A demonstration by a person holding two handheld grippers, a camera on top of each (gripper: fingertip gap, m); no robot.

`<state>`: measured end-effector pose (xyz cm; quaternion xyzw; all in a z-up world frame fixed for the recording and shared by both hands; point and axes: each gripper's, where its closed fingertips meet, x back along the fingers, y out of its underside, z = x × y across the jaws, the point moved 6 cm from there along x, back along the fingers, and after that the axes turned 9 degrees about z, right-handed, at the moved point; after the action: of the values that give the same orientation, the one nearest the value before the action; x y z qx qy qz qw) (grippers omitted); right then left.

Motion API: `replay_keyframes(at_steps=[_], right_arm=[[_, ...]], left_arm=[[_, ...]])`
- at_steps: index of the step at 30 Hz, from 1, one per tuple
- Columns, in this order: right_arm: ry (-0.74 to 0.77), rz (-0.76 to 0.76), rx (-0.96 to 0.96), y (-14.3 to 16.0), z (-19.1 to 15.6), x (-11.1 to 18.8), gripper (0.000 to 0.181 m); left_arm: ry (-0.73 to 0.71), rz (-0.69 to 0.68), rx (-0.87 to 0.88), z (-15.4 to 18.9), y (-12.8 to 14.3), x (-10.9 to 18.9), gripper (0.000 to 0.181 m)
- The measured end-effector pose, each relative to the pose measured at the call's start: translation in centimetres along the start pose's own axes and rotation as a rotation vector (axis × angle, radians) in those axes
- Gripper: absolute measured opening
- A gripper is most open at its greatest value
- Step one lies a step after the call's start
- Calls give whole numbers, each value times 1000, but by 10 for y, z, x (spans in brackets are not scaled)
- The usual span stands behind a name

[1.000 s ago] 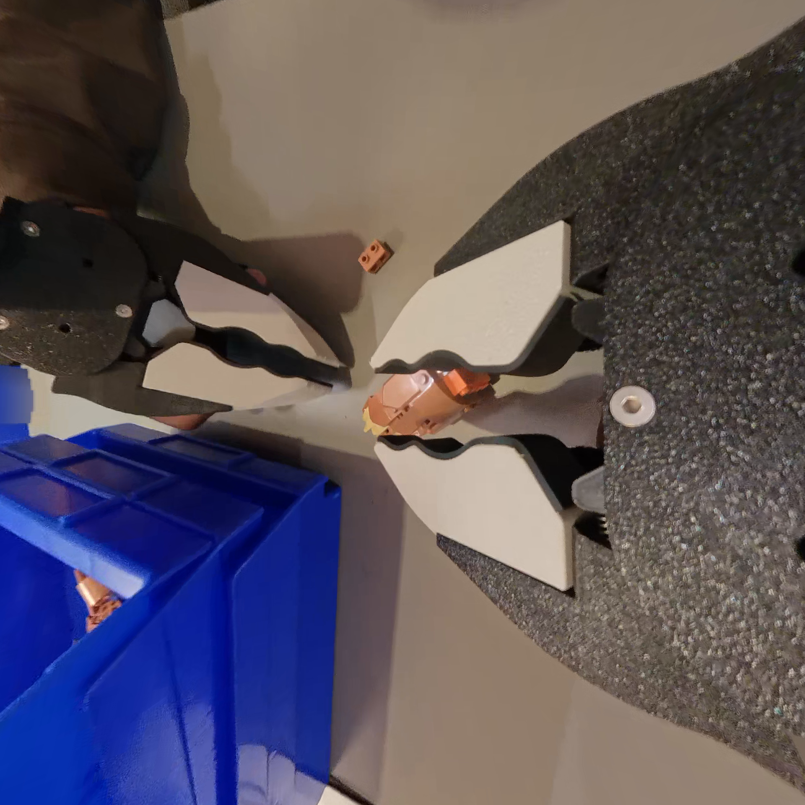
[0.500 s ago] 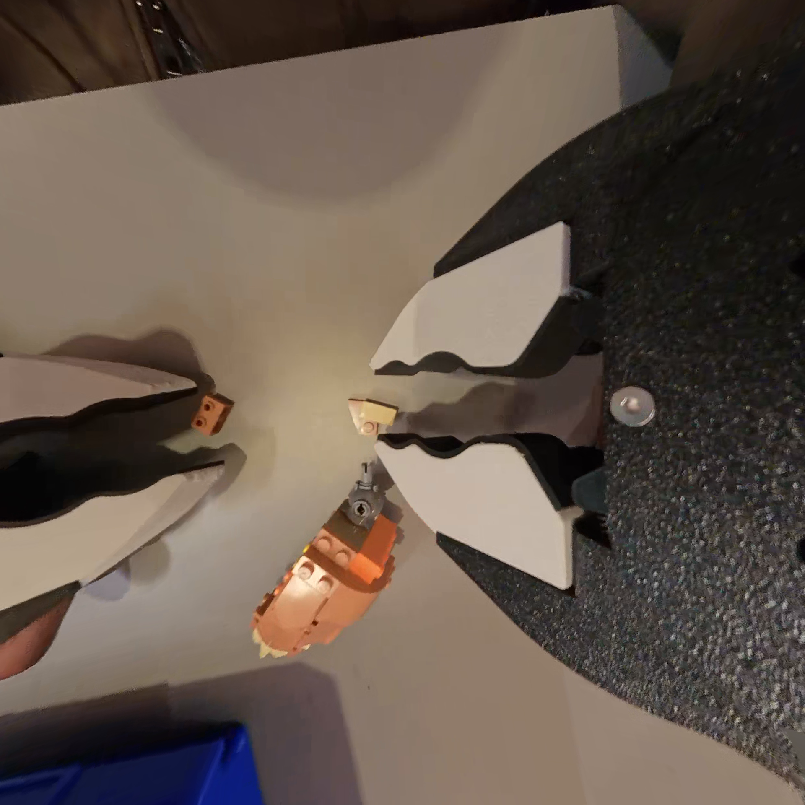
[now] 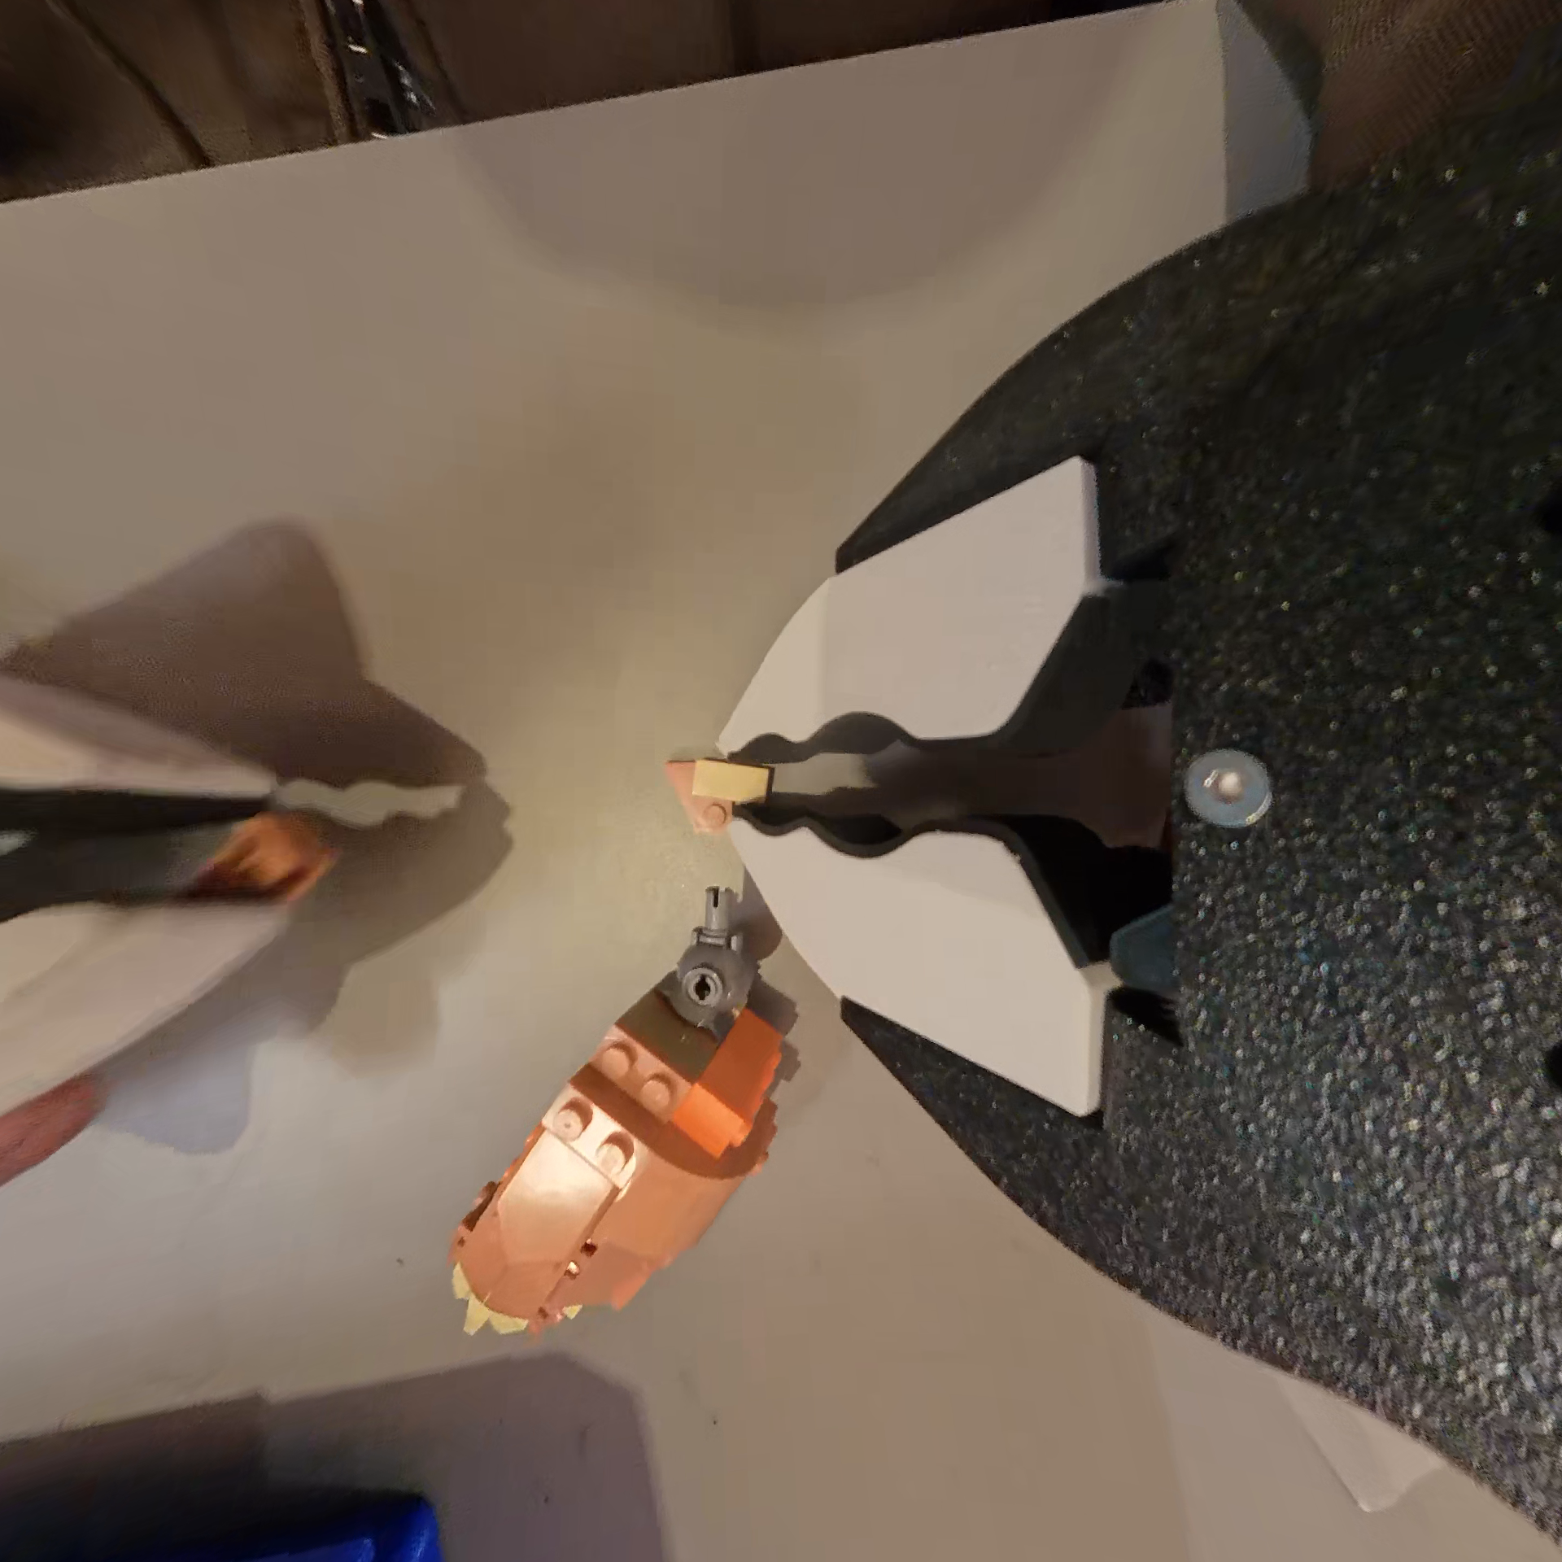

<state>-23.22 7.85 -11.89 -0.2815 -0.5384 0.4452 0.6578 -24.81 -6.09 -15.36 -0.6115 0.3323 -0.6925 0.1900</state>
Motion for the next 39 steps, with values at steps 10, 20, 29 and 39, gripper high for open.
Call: replay_keyframes(at_steps=[10, 20, 29, 39], right_arm=[[903, 59, -2, -69, 145, 126, 21], [761, 171, 89, -42, 86, 84, 23], [322, 256, 154, -38, 28, 19, 22], [324, 235, 266, -37, 17, -4, 22]], left_arm=[[41, 78, 14, -3, -5, -4, 8], [71, 394, 71, -8, -31, 22, 8], [72, 688, 143, -18, -48, 45, 8], [143, 736, 223, -18, -54, 40, 8]])
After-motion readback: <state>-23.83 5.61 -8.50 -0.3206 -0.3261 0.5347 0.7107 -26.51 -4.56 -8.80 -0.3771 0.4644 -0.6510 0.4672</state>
